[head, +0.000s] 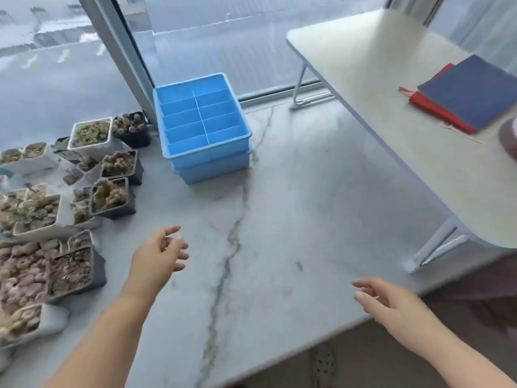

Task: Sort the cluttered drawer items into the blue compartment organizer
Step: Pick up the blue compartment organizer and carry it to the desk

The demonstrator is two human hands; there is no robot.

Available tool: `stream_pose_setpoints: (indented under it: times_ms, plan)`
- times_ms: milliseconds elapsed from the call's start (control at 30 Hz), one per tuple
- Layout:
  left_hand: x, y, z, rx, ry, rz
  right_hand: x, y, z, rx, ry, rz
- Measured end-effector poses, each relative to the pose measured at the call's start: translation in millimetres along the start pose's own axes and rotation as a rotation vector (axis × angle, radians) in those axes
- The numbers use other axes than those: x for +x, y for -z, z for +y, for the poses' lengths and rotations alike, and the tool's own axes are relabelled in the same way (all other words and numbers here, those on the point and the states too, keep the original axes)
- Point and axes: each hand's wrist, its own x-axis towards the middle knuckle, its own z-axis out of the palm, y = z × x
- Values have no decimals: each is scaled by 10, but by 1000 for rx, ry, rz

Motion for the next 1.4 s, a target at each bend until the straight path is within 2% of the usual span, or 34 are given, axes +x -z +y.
stream_pose_setpoints:
  times_ms: [200, 333, 400, 467, 567, 767, 900, 1000, 1100, 1200, 1400]
  plan:
    - [1700, 323, 320, 92, -97, 214, -22, -418, -238, 111, -104, 43]
    - [2405, 157, 535, 274, -51, 107, -83, -509, -322, 230, -142, 132]
    - [2675, 49, 515, 301, -47, 113, -174, -554, -350, 281, -168, 148]
    - [2888, -30, 453, 238, 97, 161, -286, -602, -300, 333, -203, 177]
    - [3090, -82, 383, -61, 320, 80, -461, -638, -178, 337, -258, 219]
    - [3166, -62, 559, -244, 198, 70, -725, -716, -54, 345, -289, 243]
    - [2582, 183, 577, -231, 46, -33, -855, -700, -5, 411, -251, 319]
    - [1734, 239, 661, -176, 0, -128, -1029, -668, 47, 460, -213, 382]
    - [891, 192, 762, -254, -152, -211, -1272, -634, 166, 511, -192, 442]
    - [61, 101, 831, -331, -234, -445, -1556, -620, 326, 598, -170, 519]
    - [-1599, -430, 882, -308, -312, -772, -2453, -589, 802, 834, -48, 682]
